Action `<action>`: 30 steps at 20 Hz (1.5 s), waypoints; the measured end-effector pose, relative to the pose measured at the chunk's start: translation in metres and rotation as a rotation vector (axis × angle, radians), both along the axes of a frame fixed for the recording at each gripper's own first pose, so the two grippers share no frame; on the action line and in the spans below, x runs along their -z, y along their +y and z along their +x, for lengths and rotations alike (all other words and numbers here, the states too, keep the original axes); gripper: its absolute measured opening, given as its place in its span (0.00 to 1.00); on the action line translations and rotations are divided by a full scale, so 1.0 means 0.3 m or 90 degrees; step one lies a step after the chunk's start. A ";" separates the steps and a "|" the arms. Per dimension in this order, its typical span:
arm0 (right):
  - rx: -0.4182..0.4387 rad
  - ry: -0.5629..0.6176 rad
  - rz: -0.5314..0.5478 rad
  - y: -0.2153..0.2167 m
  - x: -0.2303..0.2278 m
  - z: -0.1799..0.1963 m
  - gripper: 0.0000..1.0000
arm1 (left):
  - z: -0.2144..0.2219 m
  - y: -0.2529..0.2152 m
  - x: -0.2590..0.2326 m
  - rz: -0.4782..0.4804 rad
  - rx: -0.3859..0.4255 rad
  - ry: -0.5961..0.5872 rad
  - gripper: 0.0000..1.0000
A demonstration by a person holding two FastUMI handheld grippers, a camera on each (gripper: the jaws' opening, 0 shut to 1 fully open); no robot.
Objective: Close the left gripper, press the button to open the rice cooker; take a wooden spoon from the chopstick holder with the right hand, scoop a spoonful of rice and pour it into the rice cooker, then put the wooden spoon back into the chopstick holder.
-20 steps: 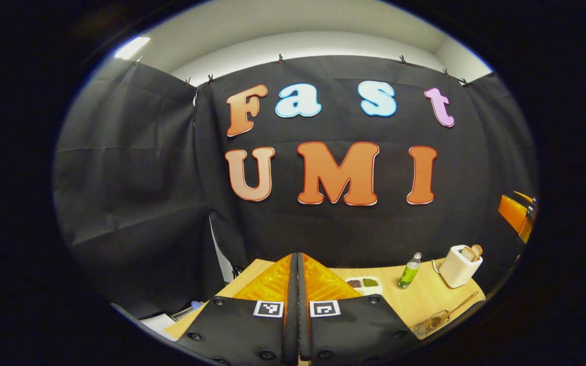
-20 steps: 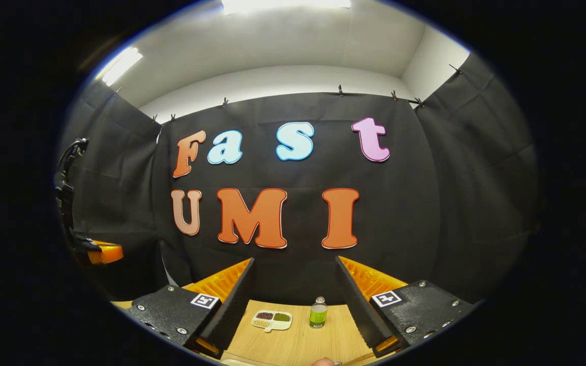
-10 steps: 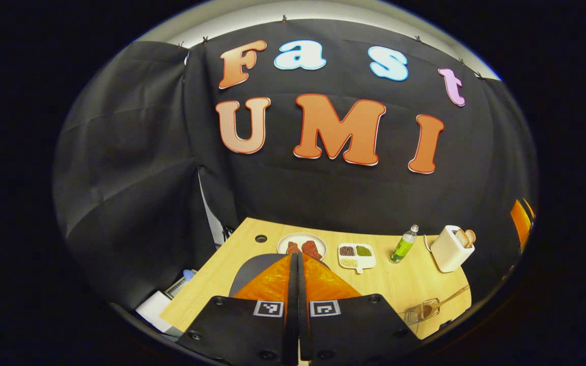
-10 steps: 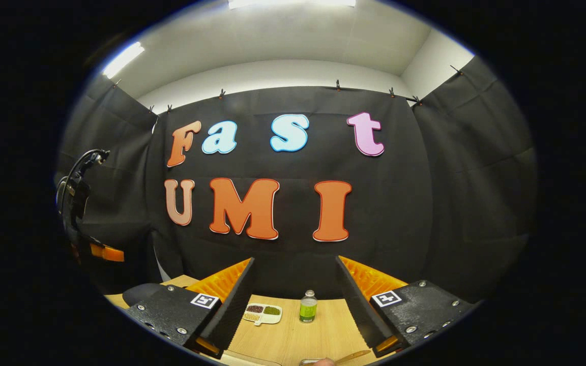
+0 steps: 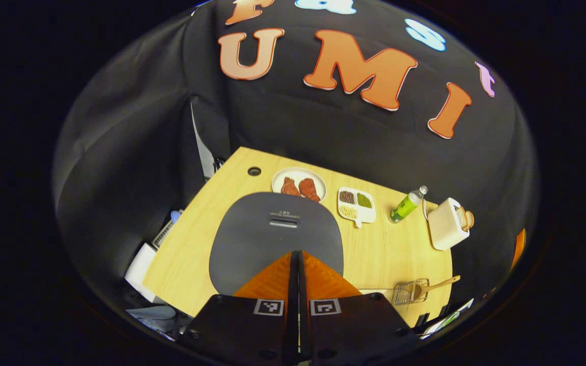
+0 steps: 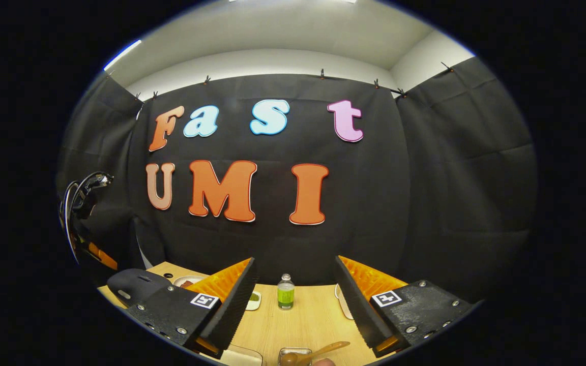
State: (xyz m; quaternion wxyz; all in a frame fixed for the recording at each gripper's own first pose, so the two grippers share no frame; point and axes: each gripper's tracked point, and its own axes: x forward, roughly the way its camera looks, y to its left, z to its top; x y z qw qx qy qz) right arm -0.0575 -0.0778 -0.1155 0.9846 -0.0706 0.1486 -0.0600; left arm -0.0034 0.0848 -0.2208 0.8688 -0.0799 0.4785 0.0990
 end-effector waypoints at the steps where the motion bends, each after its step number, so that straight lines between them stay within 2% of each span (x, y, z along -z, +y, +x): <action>1: 0.005 0.005 0.000 -0.011 0.010 -0.008 0.94 | -0.009 -0.001 0.026 -0.010 -0.006 0.022 0.05; 2: 0.011 0.011 0.000 -0.022 0.023 -0.016 0.94 | -0.027 0.003 0.059 -0.020 -0.015 0.049 0.00; 3: 0.016 0.019 0.001 -0.031 0.035 -0.023 0.94 | -0.045 0.008 0.083 -0.032 -0.026 0.072 0.05; 6: 0.031 0.051 0.004 -0.058 0.089 -0.050 0.94 | -0.080 0.010 0.144 -0.071 -0.055 0.120 0.06; 8: 0.037 0.065 0.008 -0.071 0.112 -0.062 0.94 | -0.095 0.031 0.179 -0.069 -0.066 0.142 0.05; 9: 0.039 0.071 0.007 -0.077 0.124 -0.067 0.91 | -0.103 0.034 0.192 -0.072 -0.069 0.152 0.05; 10: 0.042 0.076 0.005 -0.083 0.135 -0.072 0.94 | -0.117 0.028 0.207 -0.077 -0.073 0.163 0.05; 14: 0.055 0.096 -0.004 -0.113 0.177 -0.089 0.94 | -0.159 0.029 0.261 -0.082 -0.088 0.203 0.06; 15: 0.059 0.102 -0.002 -0.118 0.188 -0.092 0.94 | -0.166 0.023 0.261 -0.086 -0.093 0.209 0.02; 16: 0.062 0.109 0.003 -0.123 0.204 -0.099 0.94 | -0.149 0.030 0.258 -0.081 -0.094 0.198 0.05; 18: 0.070 0.124 0.016 -0.132 0.233 -0.115 0.94 | -0.163 0.026 0.264 -0.087 -0.097 0.201 0.02; 19: 0.072 0.131 0.022 -0.132 0.247 -0.120 0.94 | -0.161 0.027 0.266 -0.086 -0.095 0.201 0.06; 22: 0.088 0.144 0.037 -0.156 0.282 -0.138 0.94 | -0.169 0.034 0.280 -0.073 -0.090 0.212 0.06; 23: 0.094 0.151 0.043 -0.163 0.297 -0.142 0.94 | -0.167 0.036 0.269 -0.062 -0.087 0.208 0.02; 24: 0.099 0.159 0.047 -0.172 0.312 -0.155 0.94 | -0.171 0.034 0.280 -0.054 -0.079 0.211 0.06; 26: 0.107 0.170 0.053 -0.186 0.335 -0.169 0.94 | -0.168 0.028 0.270 -0.035 -0.070 0.201 0.06; 27: 0.111 0.176 0.052 -0.196 0.347 -0.175 0.94 | -0.166 0.026 0.262 -0.023 -0.061 0.189 0.02; 28: 0.115 0.184 0.053 -0.206 0.364 -0.190 0.94 | -0.168 0.024 0.250 -0.012 -0.058 0.178 0.06; 30: 0.121 0.198 0.059 -0.214 0.392 -0.202 0.94 | -0.163 0.020 0.225 0.017 -0.047 0.146 0.06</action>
